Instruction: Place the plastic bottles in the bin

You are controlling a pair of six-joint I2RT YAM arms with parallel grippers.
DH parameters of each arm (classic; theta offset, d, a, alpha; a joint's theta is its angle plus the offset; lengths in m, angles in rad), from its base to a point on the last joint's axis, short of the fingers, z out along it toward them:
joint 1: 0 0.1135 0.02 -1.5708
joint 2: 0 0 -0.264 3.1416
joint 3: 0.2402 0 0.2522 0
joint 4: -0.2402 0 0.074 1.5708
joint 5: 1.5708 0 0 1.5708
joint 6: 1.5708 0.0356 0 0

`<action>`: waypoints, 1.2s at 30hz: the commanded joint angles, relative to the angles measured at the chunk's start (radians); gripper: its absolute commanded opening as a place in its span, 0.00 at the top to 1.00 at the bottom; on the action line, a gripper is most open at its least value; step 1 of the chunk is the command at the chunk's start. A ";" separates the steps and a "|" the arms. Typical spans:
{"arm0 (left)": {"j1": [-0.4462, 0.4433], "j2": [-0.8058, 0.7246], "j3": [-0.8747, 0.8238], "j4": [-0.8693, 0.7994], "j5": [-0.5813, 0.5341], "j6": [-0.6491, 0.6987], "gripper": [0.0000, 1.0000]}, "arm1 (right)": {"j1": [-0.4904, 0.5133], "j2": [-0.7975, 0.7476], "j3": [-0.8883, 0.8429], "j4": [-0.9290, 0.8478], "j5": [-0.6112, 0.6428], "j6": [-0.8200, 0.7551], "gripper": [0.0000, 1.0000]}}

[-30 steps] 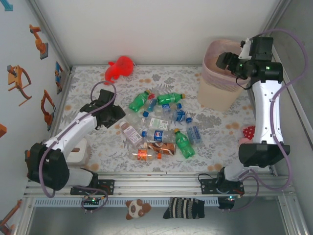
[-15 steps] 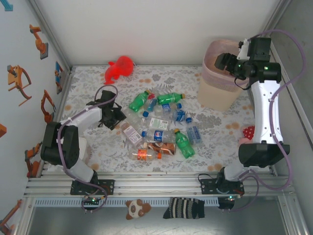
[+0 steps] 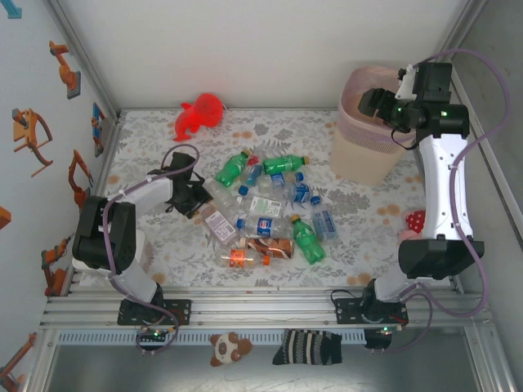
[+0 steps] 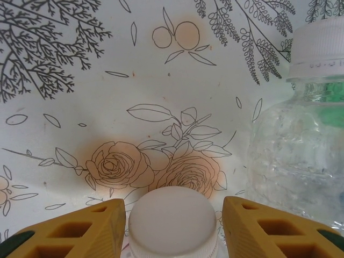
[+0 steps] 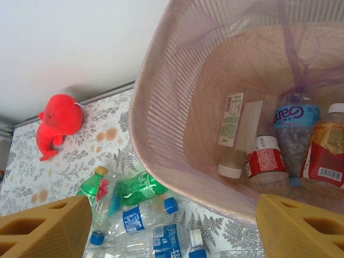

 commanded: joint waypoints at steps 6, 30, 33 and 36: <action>0.008 0.006 -0.027 -0.007 -0.002 -0.008 0.49 | 0.013 -0.043 -0.005 0.002 0.009 -0.005 0.21; 0.029 -0.184 0.005 -0.148 -0.137 0.060 0.61 | 0.015 -0.085 -0.003 0.000 0.020 -0.011 0.21; 0.032 -0.242 0.026 -0.190 -0.165 0.096 0.61 | 0.016 -0.095 -0.004 0.000 0.019 -0.007 0.21; 0.033 -0.298 0.046 -0.208 -0.179 0.140 0.61 | 0.022 -0.107 -0.014 0.013 0.002 -0.006 0.21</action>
